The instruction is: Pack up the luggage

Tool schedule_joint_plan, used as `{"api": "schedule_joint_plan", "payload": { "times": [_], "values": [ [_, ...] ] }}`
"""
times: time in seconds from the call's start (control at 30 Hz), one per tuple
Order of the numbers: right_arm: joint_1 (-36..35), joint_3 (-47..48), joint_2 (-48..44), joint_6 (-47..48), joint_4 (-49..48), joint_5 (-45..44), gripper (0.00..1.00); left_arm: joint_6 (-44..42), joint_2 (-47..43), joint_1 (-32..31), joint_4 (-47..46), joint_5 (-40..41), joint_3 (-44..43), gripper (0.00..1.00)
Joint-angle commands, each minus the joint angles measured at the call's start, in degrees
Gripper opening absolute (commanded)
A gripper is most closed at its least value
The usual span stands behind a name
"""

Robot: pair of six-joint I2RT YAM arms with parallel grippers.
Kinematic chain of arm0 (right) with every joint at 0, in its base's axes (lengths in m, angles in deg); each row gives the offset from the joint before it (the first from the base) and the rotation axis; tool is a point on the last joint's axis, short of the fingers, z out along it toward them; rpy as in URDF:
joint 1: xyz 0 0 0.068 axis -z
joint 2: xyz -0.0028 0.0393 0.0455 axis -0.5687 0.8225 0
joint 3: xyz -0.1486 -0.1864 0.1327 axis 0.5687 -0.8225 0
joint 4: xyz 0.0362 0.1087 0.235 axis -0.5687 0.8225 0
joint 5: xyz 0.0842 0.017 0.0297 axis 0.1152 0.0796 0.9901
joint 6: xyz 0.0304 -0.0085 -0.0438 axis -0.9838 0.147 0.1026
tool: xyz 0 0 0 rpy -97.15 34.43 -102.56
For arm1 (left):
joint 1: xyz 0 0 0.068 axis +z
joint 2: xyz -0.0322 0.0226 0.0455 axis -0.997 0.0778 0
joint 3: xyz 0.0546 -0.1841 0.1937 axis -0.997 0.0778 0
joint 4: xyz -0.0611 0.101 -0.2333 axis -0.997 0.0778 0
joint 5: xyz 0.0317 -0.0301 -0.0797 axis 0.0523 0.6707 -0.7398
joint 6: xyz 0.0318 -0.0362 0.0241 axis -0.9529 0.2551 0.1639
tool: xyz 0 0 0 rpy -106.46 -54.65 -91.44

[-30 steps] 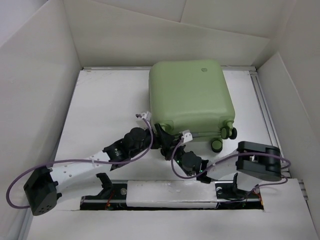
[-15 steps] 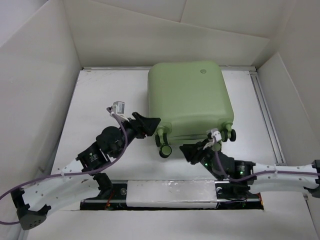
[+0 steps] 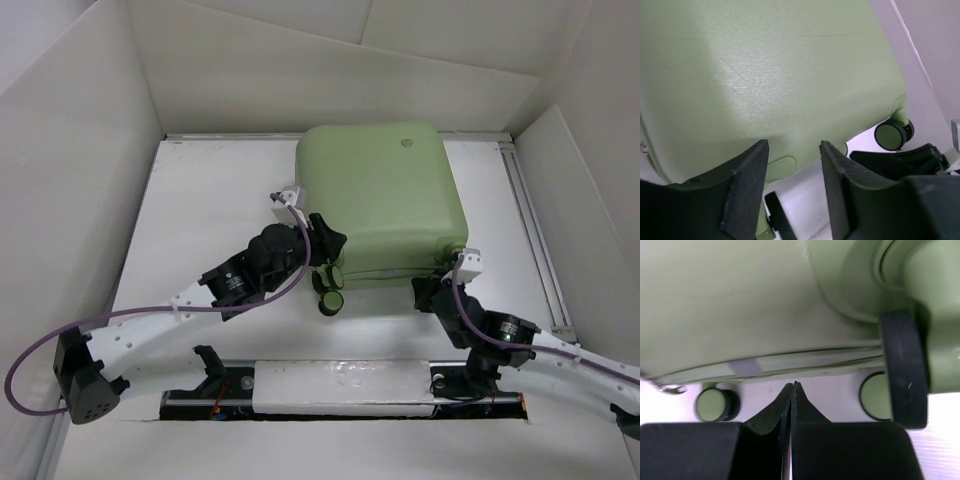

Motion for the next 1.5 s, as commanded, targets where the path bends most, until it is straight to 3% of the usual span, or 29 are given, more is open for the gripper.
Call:
{"api": "schedule_joint_plan", "payload": {
  "times": [0.0, 0.1, 0.23, 0.4, 0.47, 0.6, 0.7, 0.73, 0.8, 0.87, 1.03, 1.2, 1.37, 1.47],
  "values": [
    [2.6, 3.8, 3.1, 1.3, 2.1, -0.2, 0.01, -1.8, 1.7, -0.1, 2.3, -2.2, -0.5, 0.39],
    [7.5, 5.4, 6.2, 5.7, -1.4, 0.6, 0.01, -1.2, 1.1, -0.1, 3.5, -2.2, 0.1, 0.31],
    [18.8, 8.1, 10.1, 19.2, -8.8, 6.2, 0.01, -1.2, -2.6, -0.1, 1.5, -3.7, 3.7, 0.22],
    [41.4, 13.1, 17.6, 28.2, -15.5, 23.4, 0.0, 0.7, -7.3, -0.1, 4.5, -1.4, 6.3, 0.19],
    [46.6, 15.0, 21.5, 31.0, -18.0, 27.2, 0.0, 1.3, -12.0, -0.1, 5.1, 1.4, 7.8, 0.3],
    [57.5, 22.2, 28.7, 34.5, -20.2, 38.1, 0.0, 2.7, -16.7, -0.1, 4.9, -2.6, 11.3, 0.4],
    [58.3, 27.4, 30.8, 34.5, -18.9, 46.2, 0.06, 4.3, -16.1, -0.6, 1.6, -9.3, 13.6, 0.4],
    [58.3, 26.8, 29.9, 34.5, -18.9, 50.2, 0.2, 4.3, -15.3, -1.8, -1.9, -10.2, 14.7, 0.4],
    [56.2, 24.0, 24.1, 34.0, -18.9, 52.0, 0.34, 4.8, -13.2, -7.4, -4.9, -9.2, 18.3, 0.4],
    [52.3, 17.0, 18.5, 33.1, -18.9, 51.4, 0.46, 6.1, -10.8, -11.3, -6.6, -2.1, 19.7, 0.38],
    [47.3, 5.3, 4.5, 31.9, -20.6, 50.7, 0.45, 6.8, 3.2, -19.2, -11.8, 5.4, 18.9, 0.38],
    [44.0, 1.4, 2.6, 30.2, -20.1, 55.1, 0.4, 8.0, 12.0, -21.6, -16.6, 17.7, 16.1, 0.47],
    [39.3, 0.7, -2.8, 27.1, -19.7, 60.7, 0.56, 8.0, 18.7, -21.6, -24.9, 25.3, 15.0, 0.59],
    [36.3, -1.5, -6.9, 25.2, -18.5, 60.1, 0.56, 8.7, 19.4, -21.6, -25.8, 26.6, 14.1, 0.56]
  ]
}}
